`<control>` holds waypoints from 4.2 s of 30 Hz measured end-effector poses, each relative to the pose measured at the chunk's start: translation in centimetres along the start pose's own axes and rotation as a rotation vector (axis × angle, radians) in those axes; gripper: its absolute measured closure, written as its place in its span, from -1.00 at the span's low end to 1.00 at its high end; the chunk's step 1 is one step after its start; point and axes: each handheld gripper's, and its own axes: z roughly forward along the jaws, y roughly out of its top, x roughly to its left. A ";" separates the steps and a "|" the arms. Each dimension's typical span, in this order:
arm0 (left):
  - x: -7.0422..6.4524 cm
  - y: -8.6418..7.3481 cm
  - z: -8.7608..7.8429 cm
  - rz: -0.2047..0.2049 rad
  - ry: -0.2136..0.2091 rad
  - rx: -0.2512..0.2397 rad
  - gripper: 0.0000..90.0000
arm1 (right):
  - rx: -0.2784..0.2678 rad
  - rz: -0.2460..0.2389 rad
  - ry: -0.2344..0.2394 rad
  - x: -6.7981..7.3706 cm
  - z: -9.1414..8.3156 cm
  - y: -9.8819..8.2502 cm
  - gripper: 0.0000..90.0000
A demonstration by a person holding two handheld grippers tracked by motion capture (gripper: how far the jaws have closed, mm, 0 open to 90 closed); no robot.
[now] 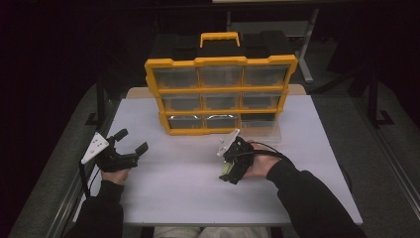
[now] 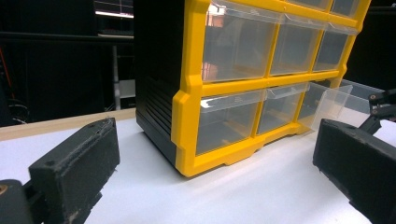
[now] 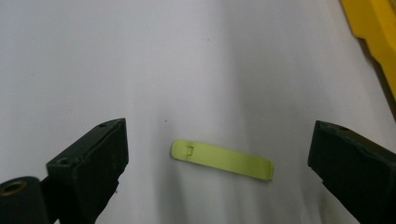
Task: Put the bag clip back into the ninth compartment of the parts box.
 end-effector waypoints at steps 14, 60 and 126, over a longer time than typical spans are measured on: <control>0.0 0.0 0.0 0.000 -0.004 0.004 -0.99 | 0.079 -0.031 0.049 -0.4 1.7 0.0 -0.69; 0.0 0.0 0.0 -0.009 -0.004 -0.002 -0.99 | 0.084 0.059 0.004 -1.2 1.6 0.0 0.71; 0.0 -0.1 0.1 -0.007 -0.005 0.006 -0.99 | -0.230 0.213 0.021 -2.0 -6.0 0.7 0.71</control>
